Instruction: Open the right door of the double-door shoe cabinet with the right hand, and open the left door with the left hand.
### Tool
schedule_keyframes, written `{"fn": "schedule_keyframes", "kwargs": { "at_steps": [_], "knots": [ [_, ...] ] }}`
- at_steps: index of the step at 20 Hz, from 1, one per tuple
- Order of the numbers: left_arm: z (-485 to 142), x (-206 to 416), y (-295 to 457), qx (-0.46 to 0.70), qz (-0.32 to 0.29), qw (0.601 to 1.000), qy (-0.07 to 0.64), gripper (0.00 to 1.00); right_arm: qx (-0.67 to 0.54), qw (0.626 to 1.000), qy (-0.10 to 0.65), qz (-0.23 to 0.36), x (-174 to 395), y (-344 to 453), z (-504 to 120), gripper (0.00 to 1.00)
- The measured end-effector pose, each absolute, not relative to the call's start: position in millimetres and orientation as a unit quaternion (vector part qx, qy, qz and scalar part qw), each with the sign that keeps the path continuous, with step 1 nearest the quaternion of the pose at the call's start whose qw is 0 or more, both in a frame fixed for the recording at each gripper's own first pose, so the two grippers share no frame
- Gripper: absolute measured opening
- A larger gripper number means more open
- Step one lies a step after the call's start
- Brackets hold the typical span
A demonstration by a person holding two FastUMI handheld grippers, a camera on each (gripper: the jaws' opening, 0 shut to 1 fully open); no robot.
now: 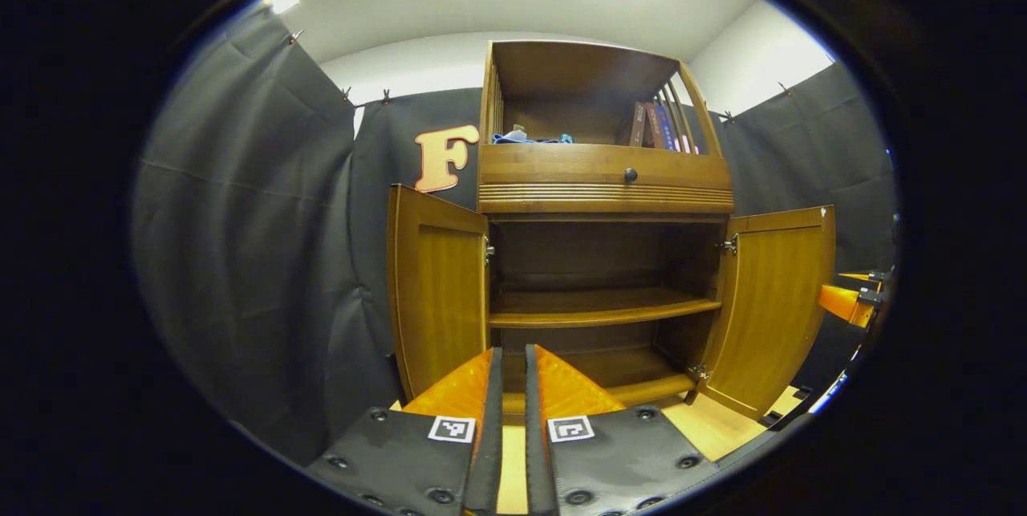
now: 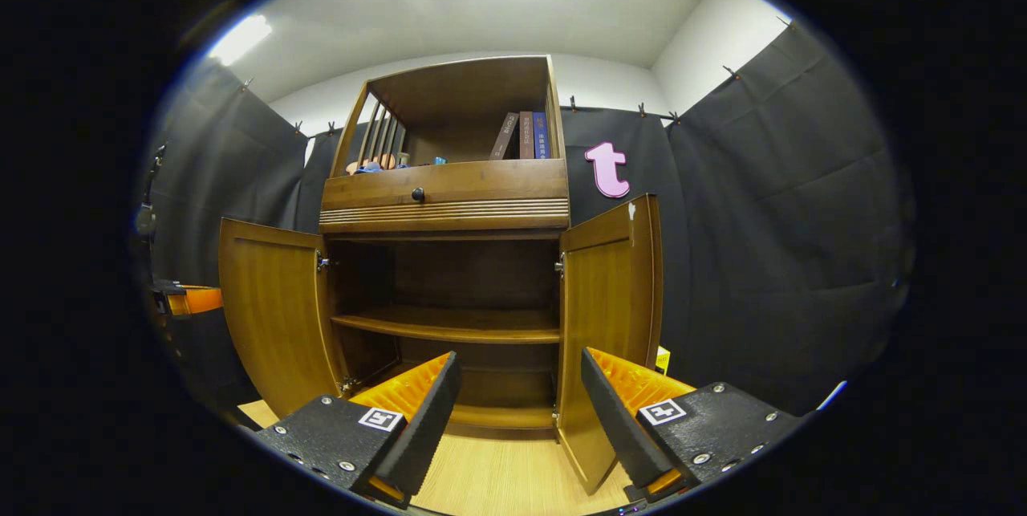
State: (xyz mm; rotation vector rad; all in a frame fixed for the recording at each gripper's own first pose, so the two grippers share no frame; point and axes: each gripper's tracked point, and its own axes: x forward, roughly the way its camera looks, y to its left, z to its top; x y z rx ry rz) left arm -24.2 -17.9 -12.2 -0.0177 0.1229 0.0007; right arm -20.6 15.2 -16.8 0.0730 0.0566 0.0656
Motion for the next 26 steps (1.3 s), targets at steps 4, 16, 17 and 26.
{"fn": "schedule_keyframes", "kwargs": {
  "at_steps": [4,16,17,26],
  "knots": [
    [-14.5,-21.3,-31.3,-0.001,0.001,0.998,0.069,0.31,0.033,0.998,0.030,0.038,-18.9,12.7,-15.2,0.92],
    [-8.8,-18.3,-38.6,0.015,0.012,0.998,0.065,0.80,0.027,0.998,0.026,0.045,-13.7,12.8,-11.4,0.92],
    [-8.4,-17.8,-39.9,0.016,0.014,0.998,0.065,0.83,0.027,0.998,0.027,0.046,-12.6,13.1,-11.7,0.92],
    [-7.0,-15.1,-47.2,0.013,0.011,0.998,0.061,1.00,0.031,0.998,0.030,0.045,-6.3,10.2,-16.9,0.92]
  ]
}}
